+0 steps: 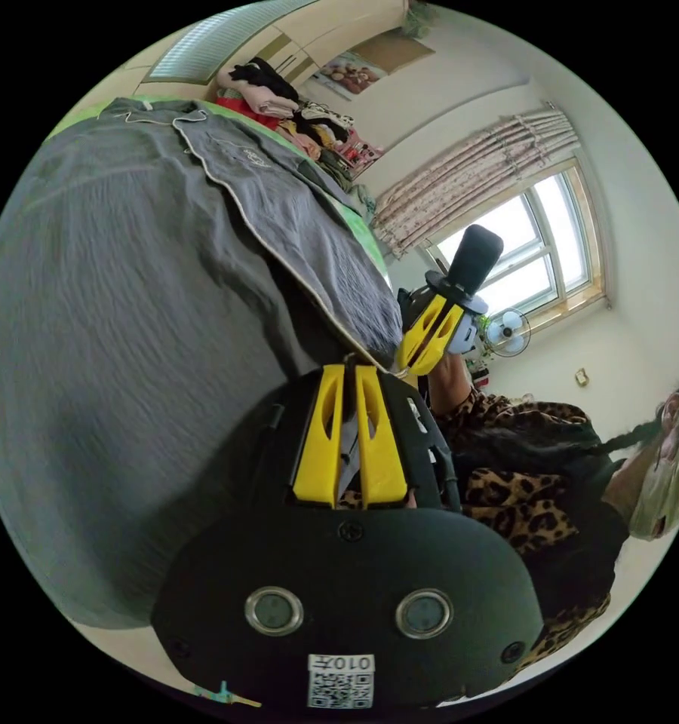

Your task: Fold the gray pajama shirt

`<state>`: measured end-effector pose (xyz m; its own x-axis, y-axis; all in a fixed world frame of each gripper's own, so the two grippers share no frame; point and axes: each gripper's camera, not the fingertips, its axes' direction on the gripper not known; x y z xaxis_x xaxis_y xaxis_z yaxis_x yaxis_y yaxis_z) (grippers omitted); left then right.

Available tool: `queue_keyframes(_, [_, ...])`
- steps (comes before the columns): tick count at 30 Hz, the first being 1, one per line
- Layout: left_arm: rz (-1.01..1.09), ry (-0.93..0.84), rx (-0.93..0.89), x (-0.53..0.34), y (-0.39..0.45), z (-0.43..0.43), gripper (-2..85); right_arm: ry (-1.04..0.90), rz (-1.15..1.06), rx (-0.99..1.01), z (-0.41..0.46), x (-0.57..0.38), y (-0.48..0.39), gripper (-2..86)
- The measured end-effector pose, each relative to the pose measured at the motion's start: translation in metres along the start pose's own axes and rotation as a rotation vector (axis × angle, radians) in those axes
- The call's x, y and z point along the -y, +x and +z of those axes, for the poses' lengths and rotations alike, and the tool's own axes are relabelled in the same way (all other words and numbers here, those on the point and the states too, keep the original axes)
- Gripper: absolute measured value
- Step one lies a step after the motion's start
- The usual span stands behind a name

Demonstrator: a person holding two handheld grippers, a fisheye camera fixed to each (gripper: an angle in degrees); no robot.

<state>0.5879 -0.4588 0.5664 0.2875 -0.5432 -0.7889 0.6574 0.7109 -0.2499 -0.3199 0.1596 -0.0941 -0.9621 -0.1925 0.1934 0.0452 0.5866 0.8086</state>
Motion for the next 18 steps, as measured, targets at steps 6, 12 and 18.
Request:
queue_keyframes(6, [-0.005, 0.023, -0.027, -0.009, -0.005, -0.005, 0.4, 0.067, -0.031, 0.107, -0.008, 0.006, 0.016, 1.7])
queue_keyframes(12, [-0.049, 0.028, -0.069, -0.02, -0.018, -0.008, 0.4, -0.01, 0.012, 0.121, -0.009, 0.012, 0.039, 1.9])
queue_keyframes(18, [-0.102, 0.036, -0.118, -0.036, -0.031, -0.015, 0.4, -0.109, 0.097, 0.201, -0.003, 0.023, 0.065, 3.2])
